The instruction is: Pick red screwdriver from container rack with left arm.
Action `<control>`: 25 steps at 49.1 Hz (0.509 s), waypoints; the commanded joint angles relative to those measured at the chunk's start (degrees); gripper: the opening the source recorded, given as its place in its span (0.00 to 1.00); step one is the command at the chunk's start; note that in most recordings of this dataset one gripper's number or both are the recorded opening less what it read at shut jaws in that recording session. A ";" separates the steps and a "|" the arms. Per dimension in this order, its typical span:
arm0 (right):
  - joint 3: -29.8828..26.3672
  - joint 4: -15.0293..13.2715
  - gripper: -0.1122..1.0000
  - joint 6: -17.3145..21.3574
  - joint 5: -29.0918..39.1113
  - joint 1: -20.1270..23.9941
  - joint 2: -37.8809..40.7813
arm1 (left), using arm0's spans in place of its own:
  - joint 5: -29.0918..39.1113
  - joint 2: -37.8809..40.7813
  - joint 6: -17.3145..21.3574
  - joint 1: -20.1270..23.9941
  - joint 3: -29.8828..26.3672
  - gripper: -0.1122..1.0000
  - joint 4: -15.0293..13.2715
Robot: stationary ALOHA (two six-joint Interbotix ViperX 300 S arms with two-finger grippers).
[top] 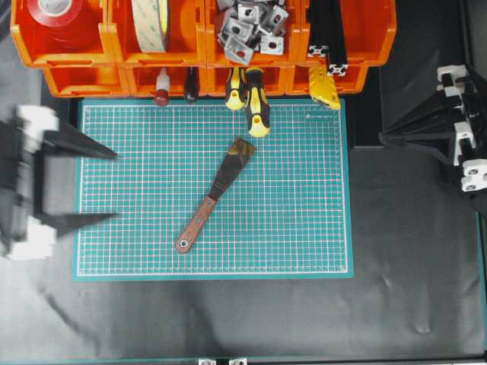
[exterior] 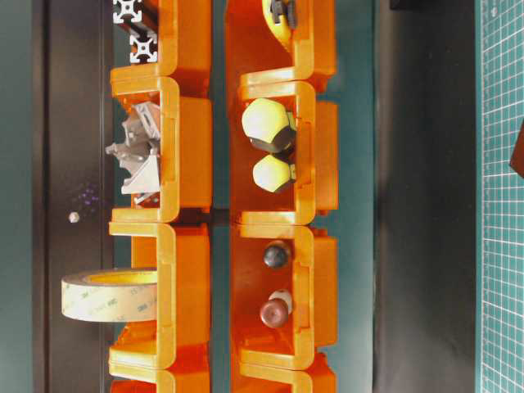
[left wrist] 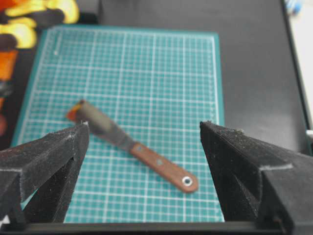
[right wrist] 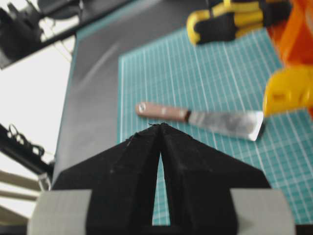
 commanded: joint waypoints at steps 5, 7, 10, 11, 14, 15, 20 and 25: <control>-1.58 -0.97 0.11 -0.09 -2.64 0.09 0.44 | 0.00 -12.74 0.18 2.11 3.69 0.89 0.26; -1.49 -0.97 0.11 -0.09 -2.72 0.09 0.35 | 0.00 -15.47 0.18 2.90 4.57 0.89 0.26; -1.58 -0.97 0.11 -0.09 -3.08 0.09 0.35 | -0.09 -19.86 0.62 4.22 5.89 0.89 0.26; -1.58 -1.05 0.11 -0.09 -3.16 0.09 0.35 | -0.09 -20.92 0.79 4.48 6.24 0.89 0.26; -1.58 -1.14 0.11 -0.09 -3.69 0.09 0.35 | -0.26 -23.73 1.85 5.27 7.12 0.89 0.26; -1.58 -1.23 0.11 -0.18 -3.96 0.18 0.35 | -0.26 -24.61 2.29 5.36 7.29 0.89 0.26; -1.58 -1.41 0.11 -0.79 -5.54 0.09 0.35 | -0.18 -27.95 4.48 5.63 8.26 0.89 0.26; -1.58 -1.41 0.11 -1.76 -7.03 0.09 0.35 | -0.09 -29.53 4.57 5.98 9.14 0.89 0.26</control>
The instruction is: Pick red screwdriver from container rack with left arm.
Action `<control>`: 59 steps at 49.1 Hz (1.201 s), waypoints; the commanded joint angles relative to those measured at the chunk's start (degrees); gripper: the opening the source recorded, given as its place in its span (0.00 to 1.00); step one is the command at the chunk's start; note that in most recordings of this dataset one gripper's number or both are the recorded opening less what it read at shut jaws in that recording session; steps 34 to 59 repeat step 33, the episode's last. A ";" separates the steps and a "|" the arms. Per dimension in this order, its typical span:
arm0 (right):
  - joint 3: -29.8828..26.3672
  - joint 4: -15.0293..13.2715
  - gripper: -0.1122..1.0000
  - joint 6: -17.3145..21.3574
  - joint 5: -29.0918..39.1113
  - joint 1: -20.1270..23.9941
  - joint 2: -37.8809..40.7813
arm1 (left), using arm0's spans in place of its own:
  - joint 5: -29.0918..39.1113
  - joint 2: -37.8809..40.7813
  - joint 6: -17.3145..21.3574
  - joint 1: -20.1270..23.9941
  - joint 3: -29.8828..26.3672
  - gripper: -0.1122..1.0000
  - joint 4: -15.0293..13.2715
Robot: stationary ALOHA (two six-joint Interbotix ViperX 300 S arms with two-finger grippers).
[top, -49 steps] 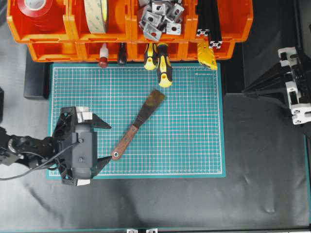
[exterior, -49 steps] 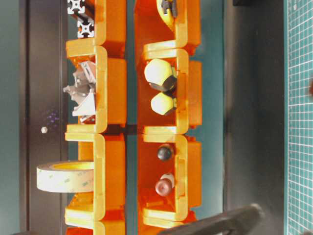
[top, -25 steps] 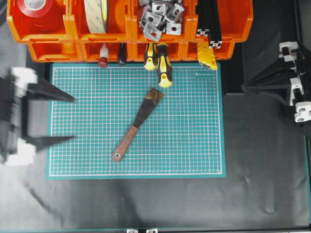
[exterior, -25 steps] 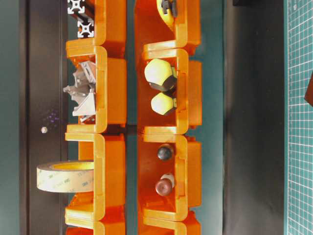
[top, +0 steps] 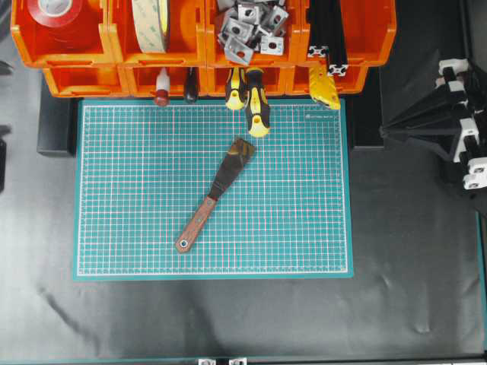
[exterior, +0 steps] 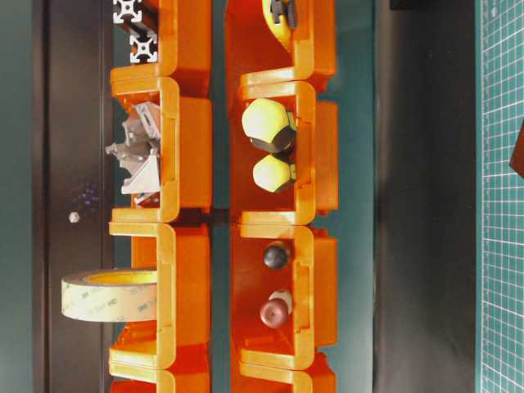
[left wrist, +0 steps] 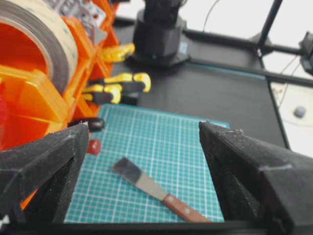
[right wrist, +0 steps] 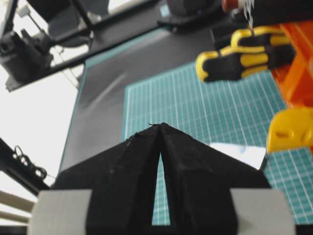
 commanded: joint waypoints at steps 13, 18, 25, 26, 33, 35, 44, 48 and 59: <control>-1.58 -0.18 0.11 -1.23 -2.72 0.00 0.35 | -0.44 -0.62 -0.26 0.62 1.32 0.89 0.18; -1.58 -0.26 0.11 -1.23 -2.72 0.00 0.35 | -0.44 -0.88 -0.44 0.62 1.32 0.89 0.18; -1.58 -0.18 0.11 -1.23 -2.72 0.00 0.35 | -0.44 -1.14 -0.44 0.62 1.23 0.89 0.18; -1.58 -0.26 0.11 -1.23 -2.72 0.00 0.35 | -0.44 -1.14 -0.44 0.62 1.23 0.89 0.18; -1.58 -0.18 0.11 -1.32 -2.72 0.00 0.35 | -0.18 -1.23 -0.44 0.70 1.23 0.89 0.18; -1.58 -0.18 0.11 -1.32 -2.72 0.00 0.35 | -0.18 -1.23 -0.44 0.70 1.23 0.89 0.18; -1.58 -0.18 0.11 -1.32 -2.72 0.00 0.35 | -0.18 -1.23 -0.44 0.70 1.23 0.89 0.18; -1.58 -0.18 0.11 -1.32 -2.72 0.00 0.35 | -0.18 -1.23 -0.44 0.70 1.23 0.89 0.18; -1.58 -0.18 0.11 -1.32 -2.72 0.00 0.35 | -0.18 -1.23 -0.44 0.70 1.23 0.89 0.18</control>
